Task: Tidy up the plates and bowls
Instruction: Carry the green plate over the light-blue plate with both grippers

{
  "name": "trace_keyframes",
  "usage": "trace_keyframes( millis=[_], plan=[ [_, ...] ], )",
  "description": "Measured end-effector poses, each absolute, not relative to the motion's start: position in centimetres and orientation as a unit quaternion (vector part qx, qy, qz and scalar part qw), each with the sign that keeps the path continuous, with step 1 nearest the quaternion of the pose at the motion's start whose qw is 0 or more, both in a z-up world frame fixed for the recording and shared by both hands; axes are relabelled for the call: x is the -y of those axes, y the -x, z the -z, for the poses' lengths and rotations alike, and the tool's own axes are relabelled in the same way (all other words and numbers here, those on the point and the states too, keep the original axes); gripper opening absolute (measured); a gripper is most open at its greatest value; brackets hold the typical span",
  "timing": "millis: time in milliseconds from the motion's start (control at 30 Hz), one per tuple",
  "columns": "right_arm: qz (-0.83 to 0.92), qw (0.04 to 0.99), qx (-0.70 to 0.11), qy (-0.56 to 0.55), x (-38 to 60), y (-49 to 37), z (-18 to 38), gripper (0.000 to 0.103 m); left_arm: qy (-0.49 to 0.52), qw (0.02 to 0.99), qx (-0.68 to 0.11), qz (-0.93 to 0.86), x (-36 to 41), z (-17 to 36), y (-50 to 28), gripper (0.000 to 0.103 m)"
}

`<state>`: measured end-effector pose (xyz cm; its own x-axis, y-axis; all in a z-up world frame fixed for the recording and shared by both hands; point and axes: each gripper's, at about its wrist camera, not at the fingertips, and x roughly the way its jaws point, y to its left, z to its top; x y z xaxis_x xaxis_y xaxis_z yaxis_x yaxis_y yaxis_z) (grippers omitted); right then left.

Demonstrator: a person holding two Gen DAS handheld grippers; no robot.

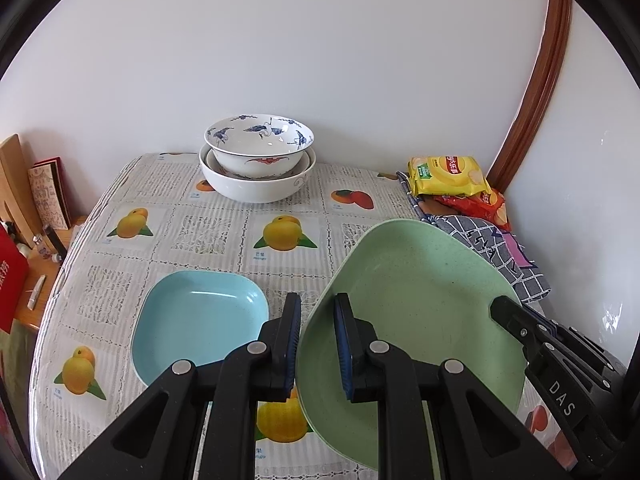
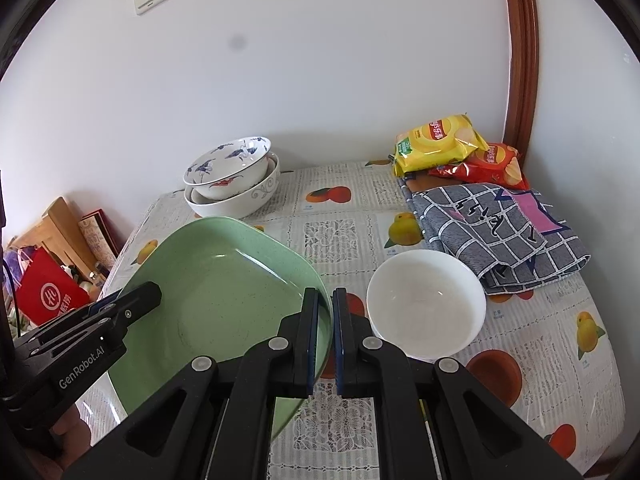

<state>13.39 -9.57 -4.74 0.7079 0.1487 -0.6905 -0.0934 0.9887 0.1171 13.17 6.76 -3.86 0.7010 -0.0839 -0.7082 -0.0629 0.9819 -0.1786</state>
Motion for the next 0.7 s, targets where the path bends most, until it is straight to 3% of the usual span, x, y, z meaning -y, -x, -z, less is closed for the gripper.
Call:
trace_keyframes(
  millis=[700],
  plan=[
    [-0.095, 0.919, -0.382, -0.026, 5.3, -13.0, 5.6, 0.007, 0.113, 0.914, -0.388, -0.024, -10.9, 4.5, -11.3, 0.017]
  ],
)
